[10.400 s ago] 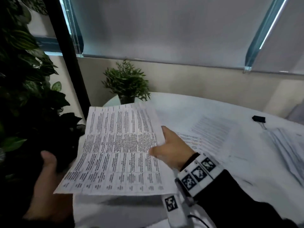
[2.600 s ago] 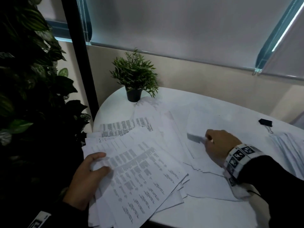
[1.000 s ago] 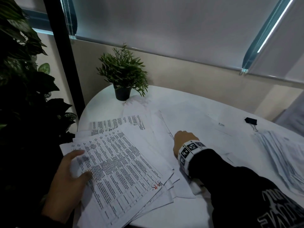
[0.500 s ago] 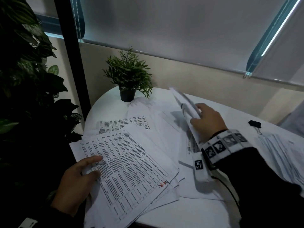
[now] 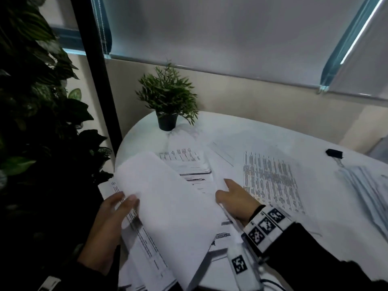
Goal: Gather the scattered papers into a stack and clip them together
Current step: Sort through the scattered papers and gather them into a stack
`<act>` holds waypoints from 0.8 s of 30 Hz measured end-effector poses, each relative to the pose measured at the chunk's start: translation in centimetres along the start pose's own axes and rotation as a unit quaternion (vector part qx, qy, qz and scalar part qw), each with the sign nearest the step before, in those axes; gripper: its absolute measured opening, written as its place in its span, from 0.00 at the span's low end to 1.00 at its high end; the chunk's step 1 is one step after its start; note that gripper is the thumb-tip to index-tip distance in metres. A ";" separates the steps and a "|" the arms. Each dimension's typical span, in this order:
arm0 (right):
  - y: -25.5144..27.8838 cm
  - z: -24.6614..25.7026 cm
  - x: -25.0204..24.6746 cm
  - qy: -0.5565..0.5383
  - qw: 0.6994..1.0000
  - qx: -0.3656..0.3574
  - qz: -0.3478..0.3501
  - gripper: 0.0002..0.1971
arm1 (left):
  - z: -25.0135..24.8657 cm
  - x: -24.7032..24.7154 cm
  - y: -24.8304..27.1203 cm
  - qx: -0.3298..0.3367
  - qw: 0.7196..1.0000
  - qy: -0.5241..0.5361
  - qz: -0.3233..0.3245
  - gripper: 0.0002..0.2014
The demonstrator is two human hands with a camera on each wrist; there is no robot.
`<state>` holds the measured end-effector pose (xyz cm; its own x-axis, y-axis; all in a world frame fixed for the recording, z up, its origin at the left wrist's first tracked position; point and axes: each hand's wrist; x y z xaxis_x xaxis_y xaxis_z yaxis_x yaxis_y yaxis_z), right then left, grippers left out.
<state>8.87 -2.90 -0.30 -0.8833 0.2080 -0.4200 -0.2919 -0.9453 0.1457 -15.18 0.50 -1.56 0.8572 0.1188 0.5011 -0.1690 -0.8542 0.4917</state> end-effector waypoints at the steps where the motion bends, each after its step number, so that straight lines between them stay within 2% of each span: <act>1: 0.1 -0.3 -0.2 0.002 1.000 -0.002 -0.013 0.21 | 0.0 -0.2 -0.2 0.002 1.000 0.008 -0.002 0.11; 4: 0.5 -0.5 -1.2 -0.011 0.999 -0.020 -0.044 0.21 | 0.5 -0.6 -1.1 0.005 1.000 -0.004 0.004 0.17; 8: 0.8 -0.5 -2.1 -0.010 0.997 -0.051 -0.048 0.30 | 0.8 -0.6 -1.3 0.007 1.000 0.001 -0.005 0.17; 11: 0.7 -0.5 -2.6 -0.038 0.990 -0.067 -0.115 0.19 | 0.8 -0.3 -0.8 -0.002 1.000 0.005 -0.003 0.17; 13: 0.4 -0.5 -2.9 -0.085 0.986 -0.064 -0.127 0.10 | 0.8 -0.4 -0.4 0.013 1.000 0.000 0.001 0.15; 15: 0.2 -0.5 -2.9 -0.098 0.986 -0.058 -0.122 0.09 | 0.5 0.0 0.0 0.013 1.000 -0.014 0.006 0.13; 18: 0.6 -0.1 -2.8 -0.109 0.986 -0.079 -0.102 0.09 | -0.2 0.4 0.1 -0.022 1.000 0.004 -0.005 0.17; 21: 1.3 1.2 -2.9 -0.178 0.971 -0.132 -0.084 0.13 | -0.7 0.1 0.0 -0.041 0.999 -0.008 -0.008 0.28; 24: 1.1 1.5 -3.4 -0.200 0.956 -0.176 -0.127 0.23 | -1.0 -0.5 0.2 -0.050 0.999 -0.013 -0.003 0.36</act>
<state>11.05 -4.28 2.63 -0.8906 0.4544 -0.0160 -0.4359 -0.8633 -0.2545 -16.11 0.75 -0.97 0.8708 0.1100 0.4792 -0.2098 -0.7983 0.5646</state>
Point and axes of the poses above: each hand's wrist, its own y-axis away from the middle knuckle, its own x-axis out of the palm, z = x × y, and after that the axes turned 15 degrees about -x, right-handed
